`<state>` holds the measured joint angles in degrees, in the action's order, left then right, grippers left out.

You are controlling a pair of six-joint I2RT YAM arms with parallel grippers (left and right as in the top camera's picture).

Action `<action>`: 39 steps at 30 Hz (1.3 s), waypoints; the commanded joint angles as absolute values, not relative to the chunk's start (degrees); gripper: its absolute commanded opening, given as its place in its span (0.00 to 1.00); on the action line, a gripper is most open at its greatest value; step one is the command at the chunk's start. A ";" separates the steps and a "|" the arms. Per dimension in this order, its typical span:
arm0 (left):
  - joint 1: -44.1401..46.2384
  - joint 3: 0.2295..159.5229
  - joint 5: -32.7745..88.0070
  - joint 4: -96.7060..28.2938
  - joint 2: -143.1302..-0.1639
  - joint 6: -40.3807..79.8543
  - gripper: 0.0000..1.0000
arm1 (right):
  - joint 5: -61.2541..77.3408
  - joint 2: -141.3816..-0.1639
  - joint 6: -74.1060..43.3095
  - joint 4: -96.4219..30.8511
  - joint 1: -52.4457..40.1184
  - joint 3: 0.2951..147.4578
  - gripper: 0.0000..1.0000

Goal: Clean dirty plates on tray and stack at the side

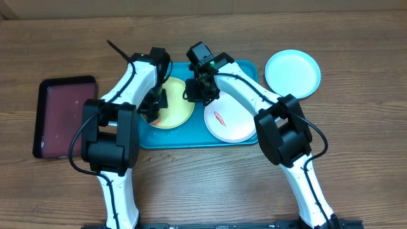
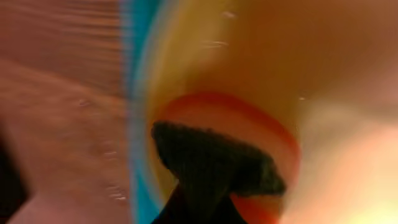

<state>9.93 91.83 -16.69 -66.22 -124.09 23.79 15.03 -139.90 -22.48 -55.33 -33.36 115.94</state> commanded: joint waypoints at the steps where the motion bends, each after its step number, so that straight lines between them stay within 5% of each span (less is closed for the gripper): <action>1: 9.28 95.96 -25.65 -67.53 -124.68 28.38 0.04 | 11.03 -142.15 -22.11 -56.45 -32.88 114.72 0.04; 17: -0.32 109.43 -2.94 -68.40 -114.54 30.48 0.04 | 7.88 -137.19 -17.06 -56.55 -33.08 119.63 0.04; 32: -24.03 107.04 1.30 -78.04 -114.65 29.58 0.04 | -44.64 -124.70 13.26 -51.70 -44.03 123.79 0.04; 39: -26.98 107.02 0.03 -77.71 -114.65 28.69 0.04 | -55.57 -124.70 30.61 -46.09 -51.16 123.79 0.04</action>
<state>-26.37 107.26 0.43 -77.80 -115.35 29.67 -45.89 -125.86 18.57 -48.38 -48.34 122.83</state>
